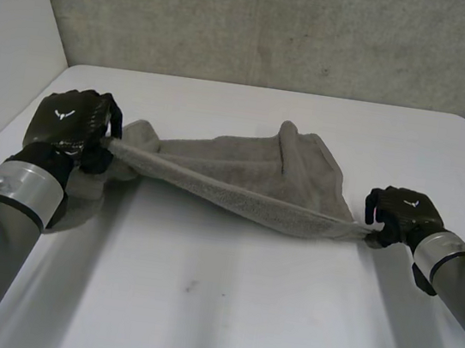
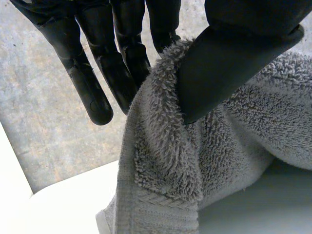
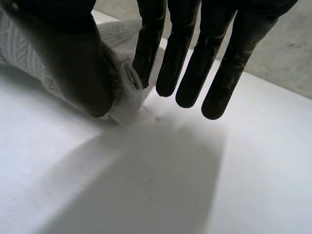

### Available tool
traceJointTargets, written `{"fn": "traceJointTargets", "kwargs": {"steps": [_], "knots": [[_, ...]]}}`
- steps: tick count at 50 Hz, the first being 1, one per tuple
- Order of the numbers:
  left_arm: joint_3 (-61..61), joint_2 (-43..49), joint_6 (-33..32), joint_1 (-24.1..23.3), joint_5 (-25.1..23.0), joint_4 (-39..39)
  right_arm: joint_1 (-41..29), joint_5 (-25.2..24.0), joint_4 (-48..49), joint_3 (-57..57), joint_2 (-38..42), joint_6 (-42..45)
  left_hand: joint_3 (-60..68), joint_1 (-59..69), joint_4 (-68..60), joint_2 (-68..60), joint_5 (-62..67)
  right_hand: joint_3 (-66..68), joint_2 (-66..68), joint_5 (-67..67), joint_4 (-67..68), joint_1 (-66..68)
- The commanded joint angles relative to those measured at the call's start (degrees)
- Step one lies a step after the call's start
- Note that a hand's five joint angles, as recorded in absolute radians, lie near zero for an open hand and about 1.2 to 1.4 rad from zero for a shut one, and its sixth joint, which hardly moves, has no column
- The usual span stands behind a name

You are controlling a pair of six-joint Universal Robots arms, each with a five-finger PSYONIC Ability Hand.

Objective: Fold the towel.

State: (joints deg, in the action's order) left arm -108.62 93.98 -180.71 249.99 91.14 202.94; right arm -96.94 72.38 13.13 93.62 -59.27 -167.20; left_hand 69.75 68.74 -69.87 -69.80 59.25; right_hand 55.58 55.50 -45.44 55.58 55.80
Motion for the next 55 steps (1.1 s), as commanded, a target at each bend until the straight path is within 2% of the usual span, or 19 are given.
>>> {"fn": "traceJointTargets", "kwargs": {"steps": [1, 8, 17, 19, 21, 22, 23, 26, 40, 47, 55], "knots": [[-0.3, 0.2, 0.0, 0.0, 0.0, 0.0, -0.1, -2.0, -1.4, -0.6, 0.1, -0.4, 10.3, 11.3, -10.1, -10.2, 10.7, 21.3, 21.4, -21.5, 21.3, 21.1], [-0.6, 1.5, -0.3, -0.1, -0.3, 0.0, -0.1, -2.5, -1.4, -0.3, -1.4, -0.5, 10.3, 11.3, -10.1, -10.2, 10.7, 24.4, 24.5, -24.6, 24.4, 24.2], [-0.8, 6.5, -0.7, -0.3, -0.3, 0.2, 0.0, -3.5, 0.1, 2.3, -8.1, -0.6, 10.3, 11.3, -10.1, -10.2, 10.7, 24.4, 24.5, -24.6, 24.4, 24.2], [-0.7, 7.7, -0.7, -0.3, -0.3, 0.2, 0.2, -3.4, 0.8, 2.5, -9.2, -0.8, 5.4, 6.4, -5.3, -5.3, 5.9, 24.4, 24.5, -24.6, 24.4, 24.2], [-0.4, 10.7, -0.7, -0.3, -0.3, 0.2, 1.5, -3.4, 2.5, 3.2, -10.3, -0.8, -21.4, -20.4, 21.5, 21.4, -20.9, 24.4, 24.5, -24.6, 24.4, 24.2], [-0.4, 10.7, -0.7, -0.3, -0.3, 0.2, 1.5, -3.4, 2.5, 3.2, -10.3, -0.8, -21.5, -20.5, 21.6, 21.6, -21.0, 24.4, 24.5, -24.6, 24.4, 24.2], [-0.1, 12.1, -0.8, -0.3, -0.3, 0.2, 2.3, -3.4, 3.1, 3.5, -10.5, -0.8, -33.2, -32.2, 33.3, 33.2, -32.7, 24.4, 24.5, -24.6, 24.4, 24.2], [0.3, 14.6, -0.8, -0.2, -0.3, 0.2, 3.4, -3.4, 3.5, 3.4, -10.7, -0.8, -41.0, -40.0, 41.1, 41.1, -40.5, 24.4, 24.5, -24.6, 24.4, 24.2], [-1.0, 16.0, -0.7, -0.1, -0.3, -0.1, 6.9, -2.3, 3.8, 2.4, -10.8, -1.0, -41.4, -40.4, 41.5, 41.4, -40.9, 24.4, 24.5, -24.6, 24.4, 24.2], [-1.6, 15.6, -0.6, -0.6, -0.2, -0.1, 9.0, 1.3, 5.2, 2.3, -13.4, -1.2, -41.2, -40.2, 41.3, 41.3, -40.7, 24.4, 24.5, -24.6, 24.4, 24.2], [-1.7, 15.6, -0.7, -1.2, -0.2, -0.2, 11.7, 2.1, 5.3, 1.7, -14.8, -2.0, -41.0, -40.0, 41.1, 41.1, -40.5, 24.4, 24.5, -24.6, 24.4, 24.2]]}}
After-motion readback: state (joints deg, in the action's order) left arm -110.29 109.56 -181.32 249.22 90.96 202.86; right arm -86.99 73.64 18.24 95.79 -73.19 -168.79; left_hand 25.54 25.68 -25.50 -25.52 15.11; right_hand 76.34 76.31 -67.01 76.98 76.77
